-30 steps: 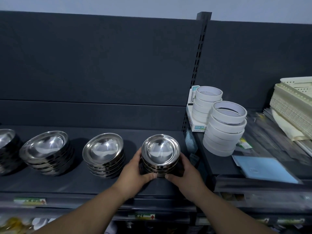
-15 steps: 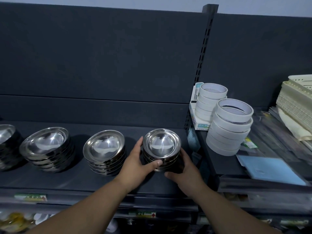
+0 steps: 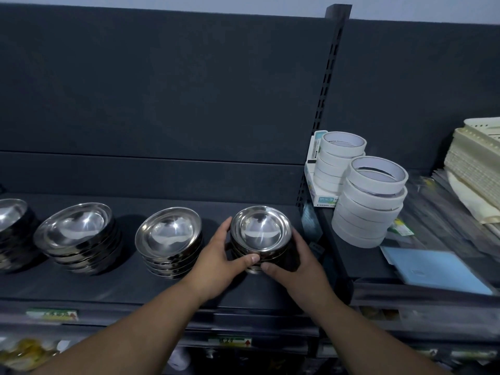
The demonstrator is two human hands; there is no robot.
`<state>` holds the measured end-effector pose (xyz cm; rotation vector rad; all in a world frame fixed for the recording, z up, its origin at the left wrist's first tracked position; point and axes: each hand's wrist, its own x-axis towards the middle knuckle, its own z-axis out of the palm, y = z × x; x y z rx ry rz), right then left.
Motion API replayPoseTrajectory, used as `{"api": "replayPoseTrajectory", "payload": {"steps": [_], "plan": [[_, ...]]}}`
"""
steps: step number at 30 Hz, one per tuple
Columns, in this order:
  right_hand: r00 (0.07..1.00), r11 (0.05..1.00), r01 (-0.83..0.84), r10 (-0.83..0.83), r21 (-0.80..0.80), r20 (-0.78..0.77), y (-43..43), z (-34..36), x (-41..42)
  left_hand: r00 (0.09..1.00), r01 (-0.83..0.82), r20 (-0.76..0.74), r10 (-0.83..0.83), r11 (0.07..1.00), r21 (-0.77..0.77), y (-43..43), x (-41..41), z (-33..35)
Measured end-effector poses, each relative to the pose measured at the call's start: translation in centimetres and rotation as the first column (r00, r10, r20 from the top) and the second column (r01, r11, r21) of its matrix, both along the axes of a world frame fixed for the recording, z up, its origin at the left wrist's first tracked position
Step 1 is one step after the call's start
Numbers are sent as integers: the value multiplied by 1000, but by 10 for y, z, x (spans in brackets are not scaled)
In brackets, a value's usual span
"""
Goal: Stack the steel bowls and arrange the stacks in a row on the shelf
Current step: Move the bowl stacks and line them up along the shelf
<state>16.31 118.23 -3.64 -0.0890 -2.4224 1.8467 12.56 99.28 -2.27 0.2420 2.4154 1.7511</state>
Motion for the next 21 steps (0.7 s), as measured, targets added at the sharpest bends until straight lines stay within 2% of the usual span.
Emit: {"api": "replayPoseTrajectory", "payload": {"steps": [11,16,21], "plan": [[993,995,99,-100,-8,-61,-1,0,-1,999,13,-40,-15,999,-51,1,1,2],[998,999,51,-52,-1,-44,-2,3,-4,997,-43,-66,41,999,-33,3,4,1],[1000,996,24,-23,-83,12,-1,0,-1,985,-128,-120,122,991,-45,6,9,-3]]}}
